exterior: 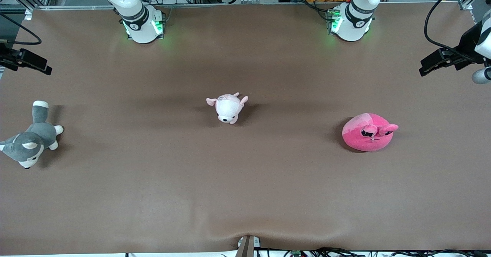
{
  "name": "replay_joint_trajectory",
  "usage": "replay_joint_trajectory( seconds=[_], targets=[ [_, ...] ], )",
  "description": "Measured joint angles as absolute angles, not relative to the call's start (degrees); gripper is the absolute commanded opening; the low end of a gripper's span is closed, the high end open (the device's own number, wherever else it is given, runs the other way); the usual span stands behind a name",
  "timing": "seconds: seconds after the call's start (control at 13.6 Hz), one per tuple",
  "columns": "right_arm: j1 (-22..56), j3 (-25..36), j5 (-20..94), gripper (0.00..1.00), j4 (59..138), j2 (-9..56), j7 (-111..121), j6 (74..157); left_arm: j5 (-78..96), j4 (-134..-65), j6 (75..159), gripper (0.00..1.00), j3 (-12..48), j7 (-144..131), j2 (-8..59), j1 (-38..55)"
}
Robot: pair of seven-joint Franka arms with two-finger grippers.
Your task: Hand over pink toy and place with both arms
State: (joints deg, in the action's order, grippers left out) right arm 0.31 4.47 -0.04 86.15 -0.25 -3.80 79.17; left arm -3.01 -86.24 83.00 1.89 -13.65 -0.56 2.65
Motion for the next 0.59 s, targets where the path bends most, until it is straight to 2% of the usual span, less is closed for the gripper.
replay_joint_trajectory(
  seconds=[0.59],
  targets=[
    [0.3,4.5,0.0,1.00,86.3,-0.1,-3.8,79.6,-3.0,-86.2,83.0,1.00,1.8,-13.7,1.4,2.2]
  ],
)
